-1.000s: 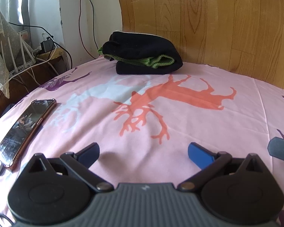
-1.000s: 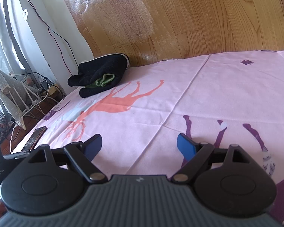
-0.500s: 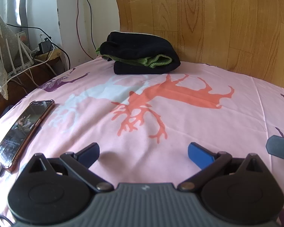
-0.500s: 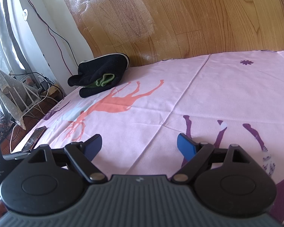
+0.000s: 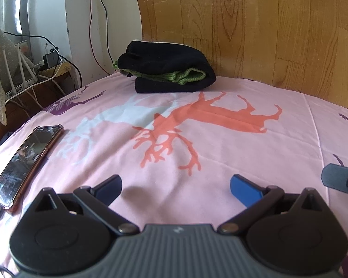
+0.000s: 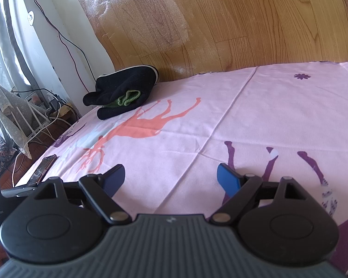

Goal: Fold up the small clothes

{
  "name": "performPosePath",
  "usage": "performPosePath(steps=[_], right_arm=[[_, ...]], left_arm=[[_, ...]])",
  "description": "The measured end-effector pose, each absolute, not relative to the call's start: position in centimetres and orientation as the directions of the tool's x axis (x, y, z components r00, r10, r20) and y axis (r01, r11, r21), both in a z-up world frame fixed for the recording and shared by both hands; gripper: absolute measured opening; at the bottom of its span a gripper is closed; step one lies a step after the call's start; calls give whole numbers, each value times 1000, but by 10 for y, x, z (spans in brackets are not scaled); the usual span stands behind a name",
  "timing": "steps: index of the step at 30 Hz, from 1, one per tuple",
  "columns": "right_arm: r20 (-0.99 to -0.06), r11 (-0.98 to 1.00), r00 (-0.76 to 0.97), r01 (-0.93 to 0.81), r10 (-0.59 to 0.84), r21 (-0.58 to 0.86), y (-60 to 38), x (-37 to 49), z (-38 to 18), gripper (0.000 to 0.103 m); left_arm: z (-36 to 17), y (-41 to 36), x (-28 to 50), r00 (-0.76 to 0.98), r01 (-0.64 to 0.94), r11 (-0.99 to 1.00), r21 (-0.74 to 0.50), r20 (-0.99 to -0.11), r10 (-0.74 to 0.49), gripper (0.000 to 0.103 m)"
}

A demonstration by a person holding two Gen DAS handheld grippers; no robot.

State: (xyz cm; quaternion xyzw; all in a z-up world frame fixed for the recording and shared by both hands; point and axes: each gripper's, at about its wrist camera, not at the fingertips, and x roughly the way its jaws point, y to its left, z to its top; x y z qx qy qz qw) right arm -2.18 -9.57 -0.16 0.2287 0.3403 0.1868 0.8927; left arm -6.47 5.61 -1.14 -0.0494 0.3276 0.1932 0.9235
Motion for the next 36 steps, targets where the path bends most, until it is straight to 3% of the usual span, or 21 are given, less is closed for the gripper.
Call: performPosePath(steps=[36], right_arm=[[-523, 827, 700, -176, 487, 534, -94, -22, -1, 88]], left_arm=[[-11, 58, -66, 705, -401, 912, 87, -607, 368, 103]])
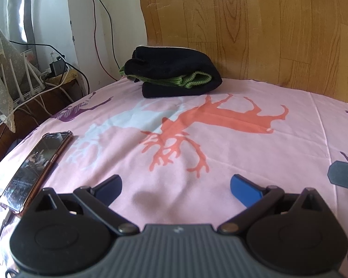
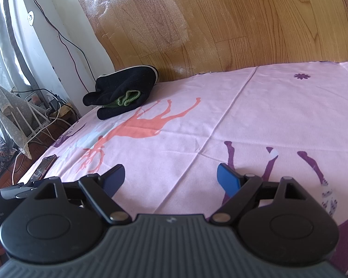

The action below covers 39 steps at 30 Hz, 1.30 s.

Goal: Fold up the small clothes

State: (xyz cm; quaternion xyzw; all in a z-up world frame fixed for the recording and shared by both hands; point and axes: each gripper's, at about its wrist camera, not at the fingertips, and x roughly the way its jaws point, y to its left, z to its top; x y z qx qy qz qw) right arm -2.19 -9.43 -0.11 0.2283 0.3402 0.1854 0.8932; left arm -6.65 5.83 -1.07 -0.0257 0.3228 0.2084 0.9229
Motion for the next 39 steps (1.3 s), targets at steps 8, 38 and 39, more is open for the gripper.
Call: performPosePath(steps=[8, 38, 39], right_arm=[[-523, 827, 700, -175, 486, 534, -94, -22, -1, 88], [-524, 828, 701, -174, 484, 533, -93, -22, -1, 88], [-524, 828, 701, -174, 484, 533, -93, -22, -1, 88]], left_arm=[[-9, 59, -69, 710, -400, 913, 80, -603, 364, 103], [-10, 57, -66, 693, -414, 902, 120, -601, 398, 103], [-10, 57, -66, 692, -413, 903, 121, -603, 398, 103]])
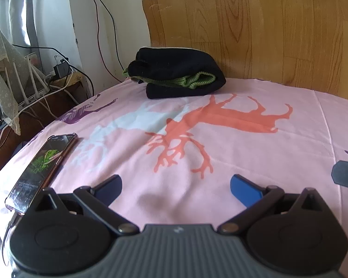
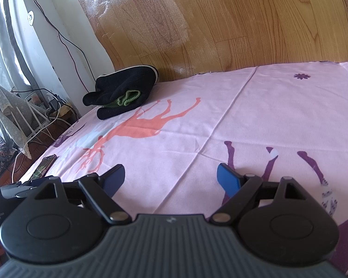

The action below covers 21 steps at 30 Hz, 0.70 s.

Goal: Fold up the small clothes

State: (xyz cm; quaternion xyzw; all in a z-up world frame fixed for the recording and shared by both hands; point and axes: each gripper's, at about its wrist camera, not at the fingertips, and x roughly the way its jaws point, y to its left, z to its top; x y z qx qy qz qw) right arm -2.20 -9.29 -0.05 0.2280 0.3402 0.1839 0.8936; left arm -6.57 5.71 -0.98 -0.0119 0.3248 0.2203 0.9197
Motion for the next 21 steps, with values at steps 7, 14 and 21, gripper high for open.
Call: performPosePath(steps=[7, 14, 21], right_arm=[[-524, 829, 701, -173, 483, 532, -93, -22, 0, 88], [-524, 829, 701, -173, 483, 532, -92, -22, 0, 88], [-524, 829, 701, -173, 483, 532, -93, -22, 0, 88]], left_arm=[[-10, 57, -65, 690, -412, 903, 124, -605, 398, 103], [-11, 57, -66, 689, -410, 904, 126, -607, 397, 103], [-11, 57, -66, 689, -410, 903, 127, -607, 397, 103]])
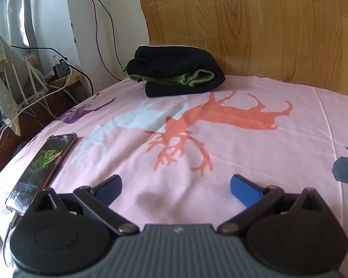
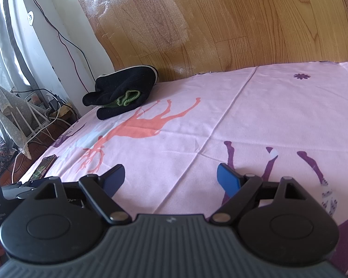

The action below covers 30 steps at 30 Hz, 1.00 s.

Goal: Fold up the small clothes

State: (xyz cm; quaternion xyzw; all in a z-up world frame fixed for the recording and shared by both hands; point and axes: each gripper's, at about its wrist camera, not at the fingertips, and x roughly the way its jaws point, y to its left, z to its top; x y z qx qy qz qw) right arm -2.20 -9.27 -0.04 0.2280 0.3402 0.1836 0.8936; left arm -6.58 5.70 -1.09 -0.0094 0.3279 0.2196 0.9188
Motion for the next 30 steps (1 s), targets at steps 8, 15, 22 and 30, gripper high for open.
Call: performPosePath(steps=[8, 15, 22, 30], right_arm=[[-524, 829, 702, -170, 482, 533, -94, -21, -2, 88], [-524, 829, 703, -167, 480, 534, -95, -20, -3, 88], [-525, 829, 704, -166, 479, 534, -94, -20, -3, 88], [-525, 829, 704, -166, 479, 534, -94, -20, -3, 88]], left_arm=[[-11, 58, -66, 686, -414, 902, 122, -610, 398, 103], [-12, 65, -66, 680, -417, 904, 96, -626, 381, 103], [-11, 69, -65, 678, -419, 906, 68, -640, 361, 103], [-12, 70, -64, 677, -419, 905, 73, -639, 365, 103]])
